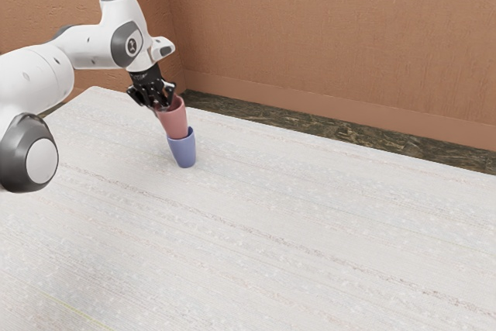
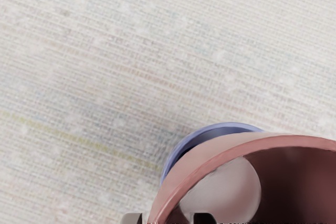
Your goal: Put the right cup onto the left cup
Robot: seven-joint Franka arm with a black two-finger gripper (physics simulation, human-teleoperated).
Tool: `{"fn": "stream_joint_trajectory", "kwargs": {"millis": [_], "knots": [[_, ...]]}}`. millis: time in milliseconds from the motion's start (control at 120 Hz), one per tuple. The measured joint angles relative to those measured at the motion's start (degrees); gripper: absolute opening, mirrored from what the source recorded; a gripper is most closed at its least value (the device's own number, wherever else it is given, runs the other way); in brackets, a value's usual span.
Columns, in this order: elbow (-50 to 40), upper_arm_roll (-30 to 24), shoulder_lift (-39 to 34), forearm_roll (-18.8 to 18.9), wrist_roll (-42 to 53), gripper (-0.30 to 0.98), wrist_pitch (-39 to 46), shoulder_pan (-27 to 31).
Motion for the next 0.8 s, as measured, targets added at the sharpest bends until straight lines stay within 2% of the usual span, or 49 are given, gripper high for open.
{"fn": "stream_joint_trajectory", "kwargs": {"millis": [133,292,458,625,800], "knots": [[-0.6,0.1,-1.7,-1.0,0.5,0.36,-0.3,-0.2],[-8.1,0.2,-10.0,-1.4,0.9,0.53,-0.5,-1.5],[-17.4,0.2,-20.5,-1.4,0.9,0.61,-0.3,-4.6],[-29.4,0.7,-33.6,2.4,-1.5,0.65,-0.7,-9.4],[-38.6,1.6,-42.1,4.5,-3.7,0.67,-0.9,-11.2]]}}
